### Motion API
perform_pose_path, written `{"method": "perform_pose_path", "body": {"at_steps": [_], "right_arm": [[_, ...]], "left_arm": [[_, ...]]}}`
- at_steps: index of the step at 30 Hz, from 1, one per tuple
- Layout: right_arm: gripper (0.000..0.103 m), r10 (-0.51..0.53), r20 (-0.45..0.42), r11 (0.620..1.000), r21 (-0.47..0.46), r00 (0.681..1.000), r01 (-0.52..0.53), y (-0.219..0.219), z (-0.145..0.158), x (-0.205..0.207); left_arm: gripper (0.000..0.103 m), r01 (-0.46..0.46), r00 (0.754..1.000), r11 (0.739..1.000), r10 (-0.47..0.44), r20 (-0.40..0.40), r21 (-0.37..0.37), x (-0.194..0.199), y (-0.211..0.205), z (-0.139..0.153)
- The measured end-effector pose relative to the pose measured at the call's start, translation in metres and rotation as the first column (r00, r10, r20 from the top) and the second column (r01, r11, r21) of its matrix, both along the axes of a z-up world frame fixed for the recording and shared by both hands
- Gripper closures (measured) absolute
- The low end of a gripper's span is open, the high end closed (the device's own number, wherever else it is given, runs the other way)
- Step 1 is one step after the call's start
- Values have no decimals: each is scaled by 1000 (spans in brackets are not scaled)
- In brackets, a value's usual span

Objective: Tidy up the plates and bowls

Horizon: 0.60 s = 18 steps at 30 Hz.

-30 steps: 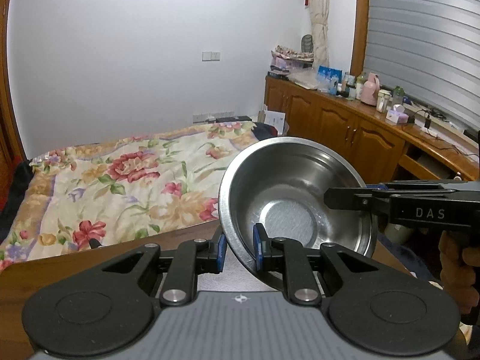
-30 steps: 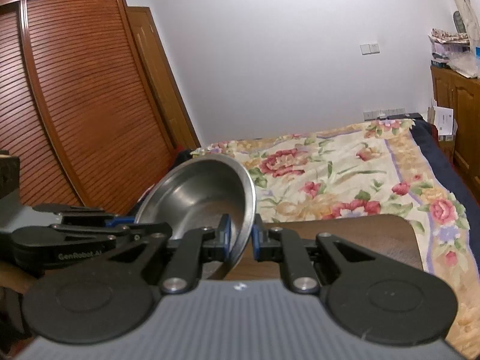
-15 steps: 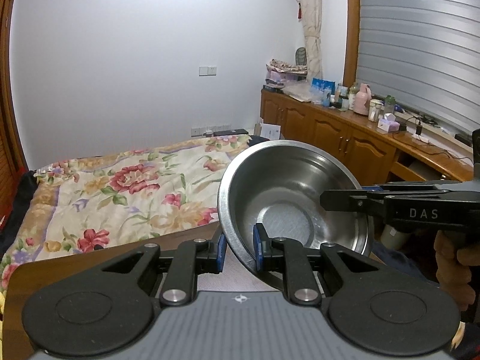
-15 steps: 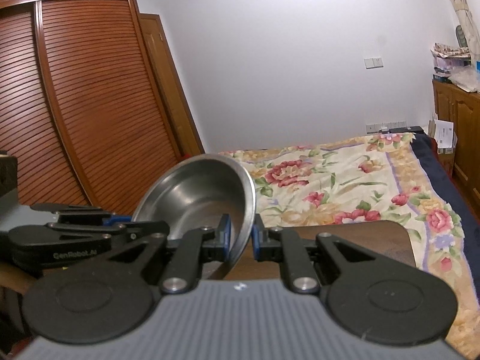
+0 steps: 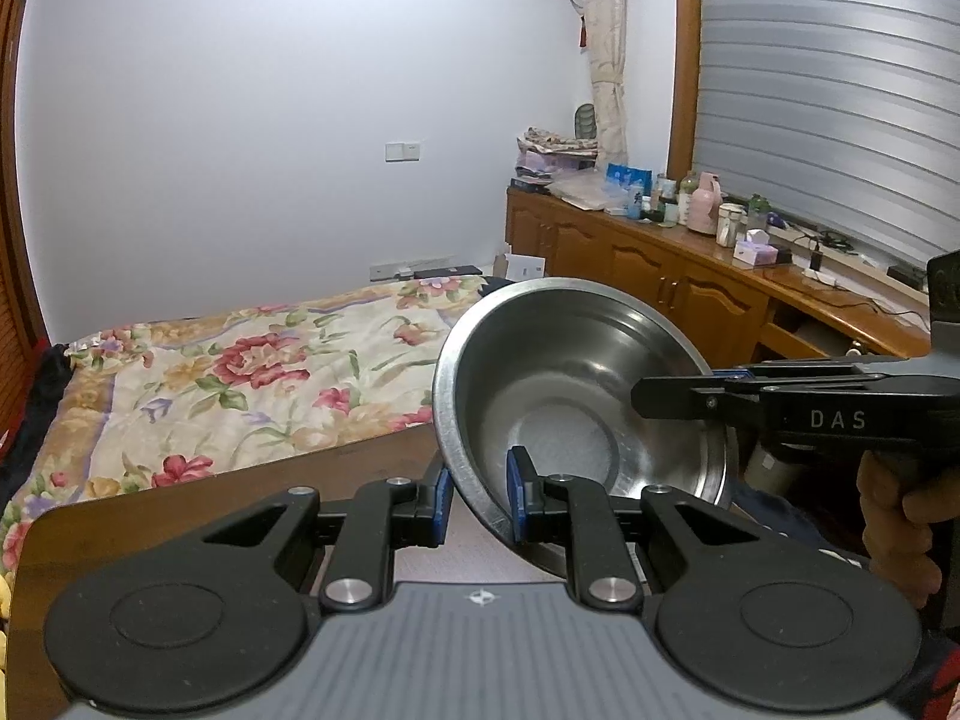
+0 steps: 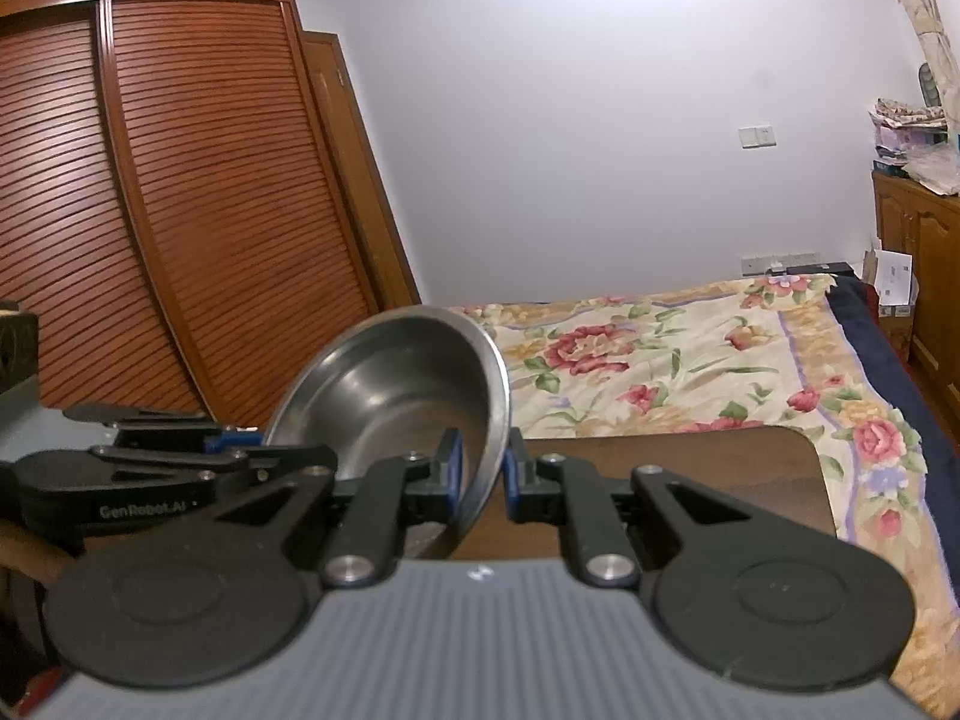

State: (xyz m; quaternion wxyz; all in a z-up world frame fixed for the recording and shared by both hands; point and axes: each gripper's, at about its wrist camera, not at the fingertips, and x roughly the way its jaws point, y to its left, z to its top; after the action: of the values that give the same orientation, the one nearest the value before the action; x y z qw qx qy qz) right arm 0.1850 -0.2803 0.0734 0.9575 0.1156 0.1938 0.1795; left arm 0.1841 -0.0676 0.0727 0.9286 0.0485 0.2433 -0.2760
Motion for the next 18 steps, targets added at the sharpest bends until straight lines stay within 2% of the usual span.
{"method": "perform_pose_path", "body": {"at_steps": [18], "right_arm": [[88, 17, -33, 1000, -6, 999, -17, 5, -6, -23]], "left_arm": [[82, 38, 999, 999, -38, 0, -21, -26, 14, -11]]}}
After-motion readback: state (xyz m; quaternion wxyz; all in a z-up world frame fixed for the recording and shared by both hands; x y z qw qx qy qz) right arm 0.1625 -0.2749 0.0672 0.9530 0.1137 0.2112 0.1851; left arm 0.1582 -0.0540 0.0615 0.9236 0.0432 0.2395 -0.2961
